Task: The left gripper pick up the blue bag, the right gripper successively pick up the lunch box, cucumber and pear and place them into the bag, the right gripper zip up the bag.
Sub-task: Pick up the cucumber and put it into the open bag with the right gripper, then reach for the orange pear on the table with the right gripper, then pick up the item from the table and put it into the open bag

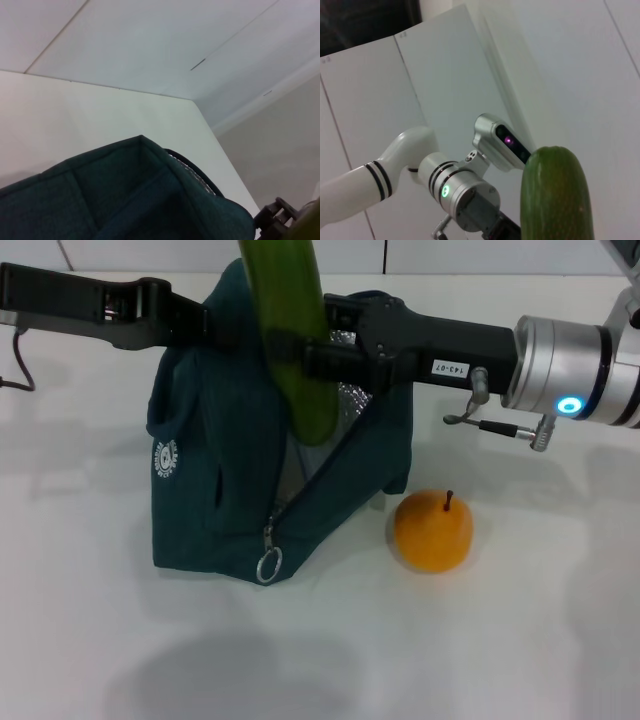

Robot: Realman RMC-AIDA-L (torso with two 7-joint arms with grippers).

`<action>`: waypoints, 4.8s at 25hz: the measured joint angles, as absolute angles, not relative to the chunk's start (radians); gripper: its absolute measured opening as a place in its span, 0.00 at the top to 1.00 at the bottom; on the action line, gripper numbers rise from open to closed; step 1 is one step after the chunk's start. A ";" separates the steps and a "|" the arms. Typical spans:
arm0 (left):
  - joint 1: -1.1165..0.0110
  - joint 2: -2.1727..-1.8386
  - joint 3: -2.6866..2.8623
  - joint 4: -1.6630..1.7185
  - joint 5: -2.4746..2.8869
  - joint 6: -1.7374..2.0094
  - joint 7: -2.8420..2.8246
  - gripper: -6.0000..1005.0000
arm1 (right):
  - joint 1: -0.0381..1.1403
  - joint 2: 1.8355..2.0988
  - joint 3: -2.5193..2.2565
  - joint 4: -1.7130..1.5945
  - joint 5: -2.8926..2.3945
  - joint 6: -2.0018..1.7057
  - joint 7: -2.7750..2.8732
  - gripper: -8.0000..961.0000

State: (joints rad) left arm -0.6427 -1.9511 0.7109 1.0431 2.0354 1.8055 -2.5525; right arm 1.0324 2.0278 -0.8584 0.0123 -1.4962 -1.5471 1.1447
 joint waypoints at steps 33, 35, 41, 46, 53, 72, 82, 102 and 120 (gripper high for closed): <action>-0.622 -1.957 0.712 1.043 1.993 1.809 -2.546 0.95 | 0.465 2.004 -0.899 -0.560 -1.483 -1.632 1.341 0.29; -0.621 -1.959 0.711 1.043 1.993 1.806 -2.544 0.95 | 0.447 2.005 -0.934 -0.580 -1.516 -1.631 1.332 0.29; -0.623 -1.962 0.710 1.043 1.992 1.803 -2.543 0.95 | 0.455 2.014 -1.081 -0.580 -1.579 -1.566 1.273 0.29; -0.624 -1.963 0.712 1.043 1.992 1.803 -2.543 0.95 | 0.456 2.026 -1.152 -0.571 -1.559 -1.472 1.193 0.29; -0.620 -1.963 0.711 1.043 1.992 1.805 -2.539 0.95 | 0.460 2.024 -1.179 -0.536 -1.477 -1.462 1.101 0.30; -0.625 -1.960 0.712 1.043 1.993 1.805 -2.537 0.95 | 0.495 2.022 -1.250 -0.510 -1.477 -1.402 1.097 0.58; -0.625 -1.957 0.712 1.043 1.993 1.805 -2.537 0.95 | 0.495 2.022 -1.250 -0.512 -1.475 -1.400 1.088 0.88; -0.623 -1.956 0.711 1.043 1.992 1.805 -2.536 0.95 | 0.433 2.003 -1.063 -0.517 -1.447 -1.577 1.080 0.95; -0.627 -1.962 0.718 1.043 1.994 1.805 -2.536 0.94 | 0.581 2.002 -0.729 -0.511 -1.390 -1.850 1.285 0.91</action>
State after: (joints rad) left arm -0.6274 -1.9619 0.7182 1.0431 1.9937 1.8049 -2.5356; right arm 0.5807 2.0023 -0.7287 -0.5114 -1.3905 -1.8499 1.2848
